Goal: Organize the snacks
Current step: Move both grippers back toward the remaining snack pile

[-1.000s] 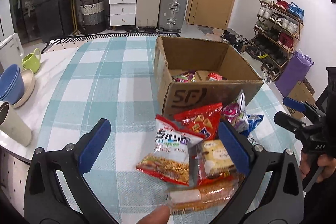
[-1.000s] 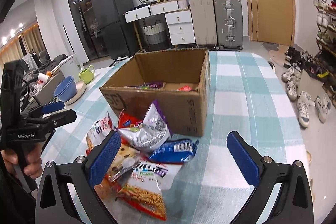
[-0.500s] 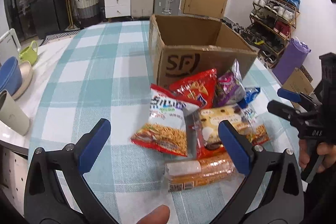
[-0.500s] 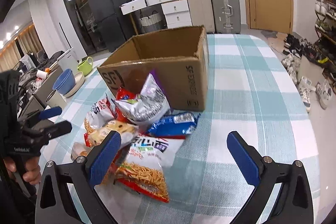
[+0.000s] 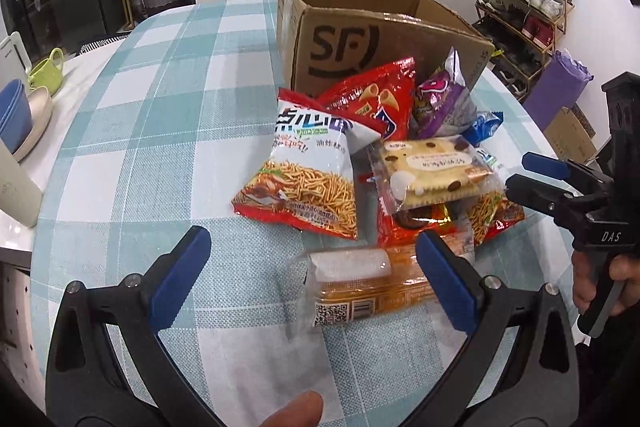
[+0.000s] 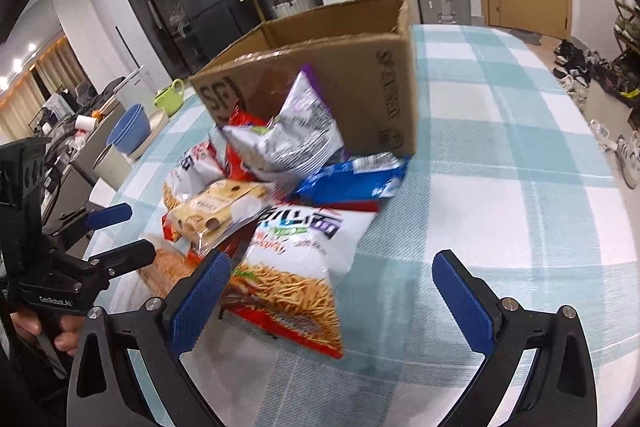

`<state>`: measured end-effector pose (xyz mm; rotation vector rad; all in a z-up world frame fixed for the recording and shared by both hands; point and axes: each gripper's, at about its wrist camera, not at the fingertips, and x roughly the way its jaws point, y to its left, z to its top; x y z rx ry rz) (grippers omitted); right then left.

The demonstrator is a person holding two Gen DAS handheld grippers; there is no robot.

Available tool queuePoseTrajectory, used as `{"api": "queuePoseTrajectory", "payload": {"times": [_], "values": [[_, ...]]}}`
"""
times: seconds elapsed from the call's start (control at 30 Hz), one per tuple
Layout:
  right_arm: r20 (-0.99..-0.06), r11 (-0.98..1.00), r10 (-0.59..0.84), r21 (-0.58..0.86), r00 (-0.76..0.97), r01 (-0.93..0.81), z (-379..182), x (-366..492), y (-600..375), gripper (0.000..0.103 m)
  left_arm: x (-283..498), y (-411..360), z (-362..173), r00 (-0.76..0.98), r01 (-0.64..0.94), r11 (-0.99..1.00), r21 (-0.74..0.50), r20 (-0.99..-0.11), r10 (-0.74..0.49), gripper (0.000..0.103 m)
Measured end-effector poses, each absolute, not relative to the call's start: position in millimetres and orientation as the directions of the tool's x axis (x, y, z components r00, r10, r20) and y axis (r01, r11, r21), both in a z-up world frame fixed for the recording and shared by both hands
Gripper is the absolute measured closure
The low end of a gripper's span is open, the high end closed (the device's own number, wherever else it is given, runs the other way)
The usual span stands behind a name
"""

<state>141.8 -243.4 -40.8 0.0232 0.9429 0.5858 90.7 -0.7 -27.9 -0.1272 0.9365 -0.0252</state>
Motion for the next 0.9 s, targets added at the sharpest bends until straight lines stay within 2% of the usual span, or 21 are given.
{"api": "queuePoseTrajectory", "payload": {"times": [0.67,0.9], "values": [[-0.804,0.871,0.411,0.207,0.43,-0.446,-51,145,-246,0.001,92,-24,-26,0.587,0.083,0.99,-0.113,-0.798,-0.14,0.001],[-0.806,0.873,0.419,0.229,0.418,-0.431,-55,143,-256,0.001,96,-36,-24,0.584,0.16,0.976,-0.149,-0.783,-0.216,0.001]]}}
